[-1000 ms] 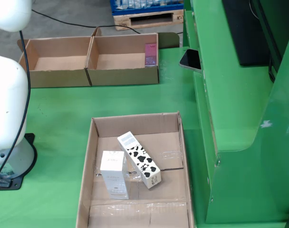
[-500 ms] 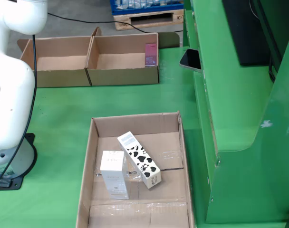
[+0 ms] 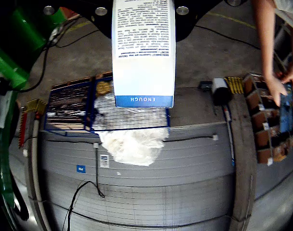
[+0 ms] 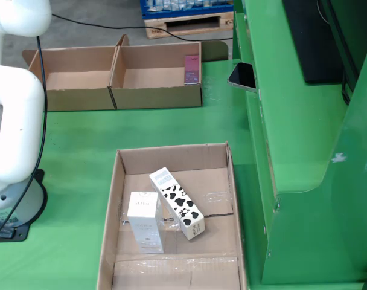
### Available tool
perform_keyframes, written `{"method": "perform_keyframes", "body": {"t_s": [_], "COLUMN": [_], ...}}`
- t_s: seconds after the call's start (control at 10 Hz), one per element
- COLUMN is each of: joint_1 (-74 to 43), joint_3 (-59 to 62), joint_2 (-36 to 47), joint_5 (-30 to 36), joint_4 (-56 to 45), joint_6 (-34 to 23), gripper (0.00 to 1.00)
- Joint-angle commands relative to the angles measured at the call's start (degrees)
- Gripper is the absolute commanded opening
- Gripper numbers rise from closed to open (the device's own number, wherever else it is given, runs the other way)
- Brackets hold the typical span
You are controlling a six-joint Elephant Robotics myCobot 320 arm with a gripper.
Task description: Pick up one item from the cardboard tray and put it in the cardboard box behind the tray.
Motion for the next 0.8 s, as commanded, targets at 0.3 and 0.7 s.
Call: {"method": "perform_keyframes", "body": {"t_s": [0.3,0.7], "joint_1": [2.5,2.0], "joint_3": [1.2,1.2], "joint_2": [-2.5,-6.9], "joint_5": [-34.1,-36.0], "joint_4": [2.8,3.2], "joint_6": [2.4,5.3], "gripper": [0.0,0.0]}}
